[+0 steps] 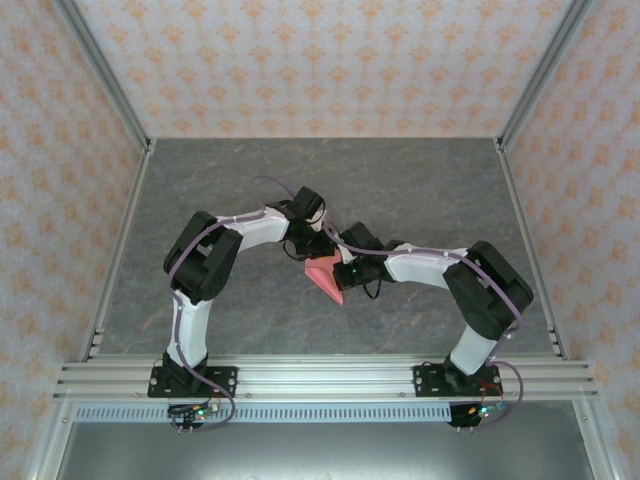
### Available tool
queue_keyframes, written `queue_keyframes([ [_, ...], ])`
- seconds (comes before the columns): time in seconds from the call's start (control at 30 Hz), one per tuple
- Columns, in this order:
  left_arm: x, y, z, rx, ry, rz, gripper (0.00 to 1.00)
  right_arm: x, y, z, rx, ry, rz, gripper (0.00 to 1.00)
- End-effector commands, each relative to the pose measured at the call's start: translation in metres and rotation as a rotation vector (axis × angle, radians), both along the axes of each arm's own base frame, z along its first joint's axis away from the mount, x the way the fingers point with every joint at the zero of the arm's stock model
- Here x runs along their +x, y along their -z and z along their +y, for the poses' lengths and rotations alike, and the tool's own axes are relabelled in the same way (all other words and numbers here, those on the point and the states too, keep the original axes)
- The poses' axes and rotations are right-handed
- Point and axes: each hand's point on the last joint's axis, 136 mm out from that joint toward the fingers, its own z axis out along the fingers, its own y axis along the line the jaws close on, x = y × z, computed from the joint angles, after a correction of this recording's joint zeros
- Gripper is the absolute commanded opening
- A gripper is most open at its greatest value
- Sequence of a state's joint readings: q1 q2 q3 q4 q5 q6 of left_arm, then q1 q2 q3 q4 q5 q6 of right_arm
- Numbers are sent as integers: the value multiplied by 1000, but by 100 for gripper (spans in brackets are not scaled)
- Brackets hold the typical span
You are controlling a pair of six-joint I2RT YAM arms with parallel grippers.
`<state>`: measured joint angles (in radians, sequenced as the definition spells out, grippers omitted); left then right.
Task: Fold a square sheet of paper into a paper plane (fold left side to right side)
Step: Third fold the triangle at the center of the table.
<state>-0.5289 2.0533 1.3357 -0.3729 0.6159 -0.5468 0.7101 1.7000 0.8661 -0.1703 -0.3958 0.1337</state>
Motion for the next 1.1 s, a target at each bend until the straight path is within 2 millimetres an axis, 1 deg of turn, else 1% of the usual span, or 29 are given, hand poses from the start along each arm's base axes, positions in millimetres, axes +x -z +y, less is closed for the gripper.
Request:
queue_keyframes([
  [0.0, -9, 3, 1, 57, 43, 25, 14, -15, 27, -10, -74, -20, 64, 0],
  [0.17, 10, -17, 4, 51, 29, 2, 16, -23, 35, -12, -104, -34, 81, 0],
  [0.3, 27, -29, 12, 42, 8, -5, 19, -27, 38, -15, -109, -32, 91, 0],
  [0.47, 44, -45, 32, 53, -19, -24, 19, -29, 39, -18, -114, -26, 92, 0],
  [0.53, 44, -52, 43, 65, -33, -38, 18, -29, 38, -18, -112, -24, 92, 0],
  [0.67, 29, -64, 66, 81, -70, -71, 14, -27, 34, -17, -106, -23, 82, 0],
  [0.7, 24, -71, 70, 62, -85, -86, 13, -27, 34, -17, -107, -23, 81, 0],
  [0.73, 16, -71, 71, 47, -91, -83, 12, -27, 34, -17, -106, -23, 81, 0],
  [0.9, -22, -76, 49, -135, -95, -32, 8, -28, 35, -18, -113, -25, 84, 0],
  [1.0, -39, -76, 31, -178, -66, -23, 9, -27, 35, -18, -115, -24, 83, 0],
  [1.07, -48, -70, 22, -174, -54, -8, 9, -27, 35, -18, -117, -24, 84, 0],
])
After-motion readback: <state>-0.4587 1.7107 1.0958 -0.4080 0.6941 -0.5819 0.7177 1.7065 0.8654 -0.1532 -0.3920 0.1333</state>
